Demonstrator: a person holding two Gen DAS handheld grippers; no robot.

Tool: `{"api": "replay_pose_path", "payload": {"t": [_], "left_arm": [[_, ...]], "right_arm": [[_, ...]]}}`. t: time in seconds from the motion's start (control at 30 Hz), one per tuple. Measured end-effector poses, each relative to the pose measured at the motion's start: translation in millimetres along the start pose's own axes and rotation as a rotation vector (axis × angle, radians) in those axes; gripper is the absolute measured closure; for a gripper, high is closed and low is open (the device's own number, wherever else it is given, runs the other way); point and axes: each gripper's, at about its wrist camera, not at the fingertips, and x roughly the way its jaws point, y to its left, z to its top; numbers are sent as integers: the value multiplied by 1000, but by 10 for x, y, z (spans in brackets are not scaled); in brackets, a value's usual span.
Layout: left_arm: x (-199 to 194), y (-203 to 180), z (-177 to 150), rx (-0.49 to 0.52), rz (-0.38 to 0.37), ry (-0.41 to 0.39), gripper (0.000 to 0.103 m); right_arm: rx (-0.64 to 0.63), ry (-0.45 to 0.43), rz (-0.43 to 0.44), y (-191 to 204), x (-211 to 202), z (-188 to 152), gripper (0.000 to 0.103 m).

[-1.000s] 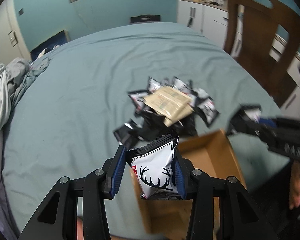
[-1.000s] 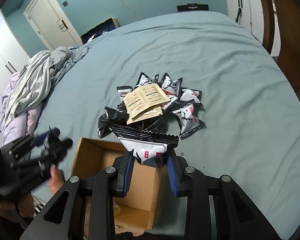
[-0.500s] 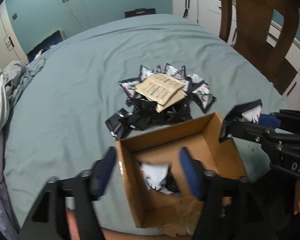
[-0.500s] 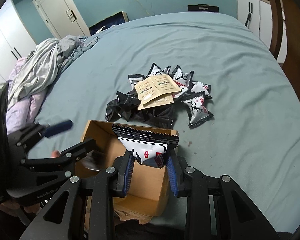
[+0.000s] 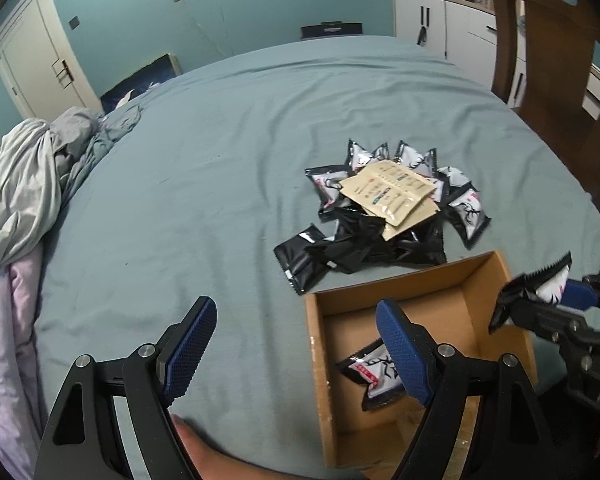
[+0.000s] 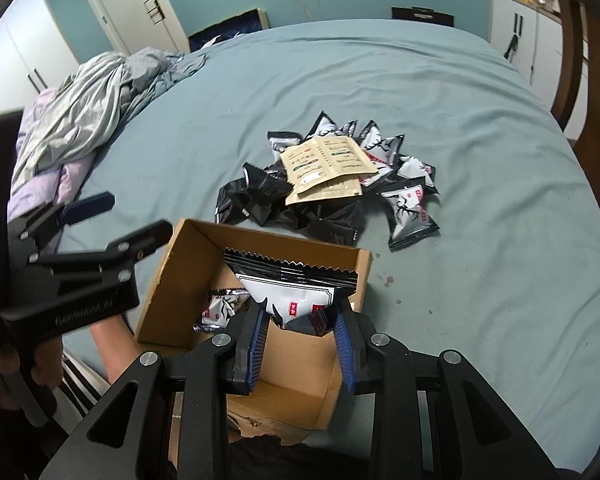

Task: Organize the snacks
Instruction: 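Lower both held packets into the cardboard box and open both grippers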

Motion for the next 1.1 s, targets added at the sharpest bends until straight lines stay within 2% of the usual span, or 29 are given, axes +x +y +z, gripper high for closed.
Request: {"api": "replay_pose_path", "payload": {"t": [0.23,0.37,0.43,0.5,0.57,0.6,0.97,1.1], "left_arm": [[10,25,7,-13,-3,8,20],[13,20,5,-11,-2,14,20],[5,21,7,-14,1,10,20],[-11,29,12,-20,-2,4,20],[-26,36,18,-25,-5,-3,19],[-28,38,21,-28,-5,-4,19],[8,104,35,-55,-6,19,19],[21,100,49,-60,-26,26,19]], "right_arm": [[-52,19,-11,106,57,-27,74],[-65,45,52,156,76,-44,72],[-71,38,92,184,67,-58,65],[-82,19,88,196,41,-60,45],[-88,-9,74,189,6,-69,33],[-87,-21,66,183,-2,-76,32],[47,-95,46,-42,-144,-22,31],[101,-88,42,-189,-123,61,31]]}}
